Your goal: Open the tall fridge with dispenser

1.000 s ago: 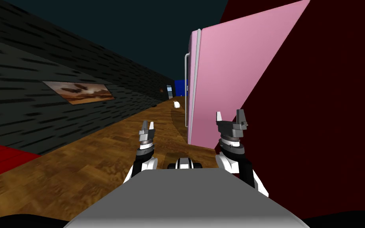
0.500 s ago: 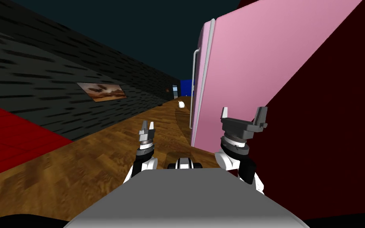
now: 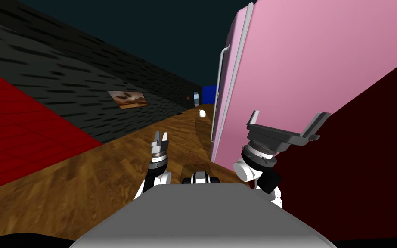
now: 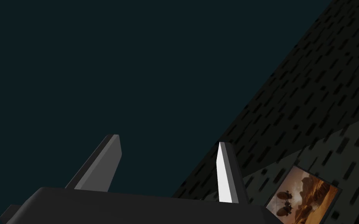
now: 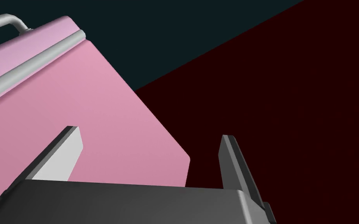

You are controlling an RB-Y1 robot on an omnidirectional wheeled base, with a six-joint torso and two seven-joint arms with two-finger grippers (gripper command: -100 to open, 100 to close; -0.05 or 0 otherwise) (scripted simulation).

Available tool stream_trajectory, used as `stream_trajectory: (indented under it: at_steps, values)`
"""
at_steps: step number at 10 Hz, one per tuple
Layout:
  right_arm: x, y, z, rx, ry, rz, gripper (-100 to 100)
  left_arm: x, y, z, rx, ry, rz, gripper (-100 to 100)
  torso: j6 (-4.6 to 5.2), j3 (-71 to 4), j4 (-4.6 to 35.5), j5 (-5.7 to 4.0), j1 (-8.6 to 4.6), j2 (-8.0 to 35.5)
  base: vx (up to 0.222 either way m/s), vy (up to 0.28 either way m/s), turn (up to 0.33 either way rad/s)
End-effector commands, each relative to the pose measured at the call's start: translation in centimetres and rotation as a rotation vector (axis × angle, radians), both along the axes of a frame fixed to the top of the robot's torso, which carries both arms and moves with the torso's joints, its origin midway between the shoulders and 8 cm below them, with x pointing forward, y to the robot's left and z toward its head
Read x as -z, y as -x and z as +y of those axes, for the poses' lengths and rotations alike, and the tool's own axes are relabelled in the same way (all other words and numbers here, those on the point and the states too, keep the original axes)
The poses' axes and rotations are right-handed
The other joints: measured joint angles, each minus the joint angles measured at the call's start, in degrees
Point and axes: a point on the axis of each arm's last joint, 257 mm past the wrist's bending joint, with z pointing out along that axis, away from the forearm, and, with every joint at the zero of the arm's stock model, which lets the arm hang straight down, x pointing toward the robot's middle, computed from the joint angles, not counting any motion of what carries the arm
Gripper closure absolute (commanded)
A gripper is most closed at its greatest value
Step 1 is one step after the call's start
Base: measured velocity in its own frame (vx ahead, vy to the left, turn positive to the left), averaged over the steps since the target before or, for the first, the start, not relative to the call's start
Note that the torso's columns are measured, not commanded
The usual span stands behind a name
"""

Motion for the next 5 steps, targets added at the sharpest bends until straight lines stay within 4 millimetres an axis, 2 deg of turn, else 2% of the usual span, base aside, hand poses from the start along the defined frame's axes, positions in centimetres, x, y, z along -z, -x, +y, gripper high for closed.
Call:
stream_trajectory:
  at_steps: [1, 2, 3, 4, 5]
  values:
    - [-0.8, 1.5, -1.0, -0.048, -0.068, -0.088, -100, 0.0, 0.0, 0.0, 0.000, 0.000, 0.000, 0, 0.05, 0.00, -0.01, -0.01, -0.02, 0.01, 0.062, -0.021, 0.258]
    - [-0.8, 1.5, -1.2, -0.051, -0.073, -0.089, -100, 0.0, 0.0, 0.0, 0.000, 0.000, 0.000, 0, 0.00, -0.02, -0.01, -0.01, -0.03, -0.03, 0.053, -0.022, 0.158]
    - [-1.4, 2.4, -1.8, -0.081, -0.112, -0.147, -100, 0.0, 0.0, 0.0, 0.000, 0.000, 0.000, 0, 0.05, -0.01, -0.01, -0.01, -0.01, 0.00, 0.074, -0.016, 0.320]
    - [-1.3, 2.3, -2.0, -0.086, -0.122, -0.146, -100, 0.0, 0.0, 0.0, 0.000, 0.000, 0.000, 0, -0.01, -0.04, -0.02, 0.00, 0.02, -0.07, 0.066, -0.021, 0.141]
    - [-1.8, 3.1, -2.6, -0.118, -0.163, -0.204, -100, 0.0, 0.0, 0.0, 0.000, 0.000, 0.000, 0, 0.06, -0.02, -0.01, 0.00, 0.00, -0.01, 0.080, -0.031, 0.244]
